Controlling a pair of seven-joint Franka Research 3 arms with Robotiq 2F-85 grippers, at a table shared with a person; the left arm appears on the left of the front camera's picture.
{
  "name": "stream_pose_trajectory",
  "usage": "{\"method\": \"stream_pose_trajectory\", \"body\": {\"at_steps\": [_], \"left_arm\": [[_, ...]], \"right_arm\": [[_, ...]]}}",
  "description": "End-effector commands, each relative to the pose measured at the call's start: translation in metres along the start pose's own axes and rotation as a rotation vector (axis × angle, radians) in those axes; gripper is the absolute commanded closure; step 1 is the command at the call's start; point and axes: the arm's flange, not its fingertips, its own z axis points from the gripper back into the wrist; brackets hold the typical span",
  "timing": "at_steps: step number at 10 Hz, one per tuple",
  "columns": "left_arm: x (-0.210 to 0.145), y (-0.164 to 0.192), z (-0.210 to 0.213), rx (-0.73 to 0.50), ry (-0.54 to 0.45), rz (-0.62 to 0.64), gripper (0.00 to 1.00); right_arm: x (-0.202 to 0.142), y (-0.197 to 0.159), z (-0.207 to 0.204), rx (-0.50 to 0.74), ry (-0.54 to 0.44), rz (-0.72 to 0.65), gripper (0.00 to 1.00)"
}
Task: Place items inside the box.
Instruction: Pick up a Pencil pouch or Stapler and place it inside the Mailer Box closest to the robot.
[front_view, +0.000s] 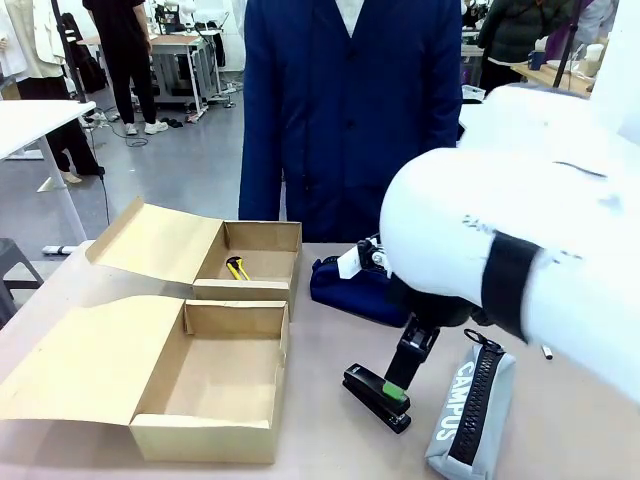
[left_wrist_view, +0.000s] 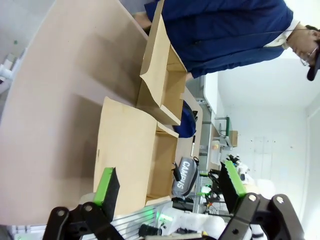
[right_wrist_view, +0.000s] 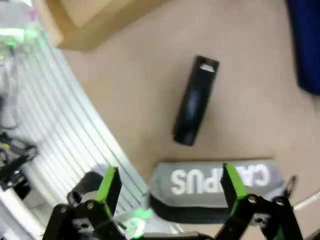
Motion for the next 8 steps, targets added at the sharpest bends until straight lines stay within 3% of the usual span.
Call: {"method": "stream_pose_trajectory", "body": {"at_steps": [1,8], "left_arm": [[0.000,-0.001,0.000,-0.022,-0.005,-0.020,0.00],[0.000,-0.001,0.000,-0.022,-0.005,-0.020,0.00]], "right_arm": [[0.018,-0.011,-0.009,0.010,0.025,-0.057,0.00],[0.046,-0.016,-0.093,-0.041,0.114,-0.122,0.00]]}}
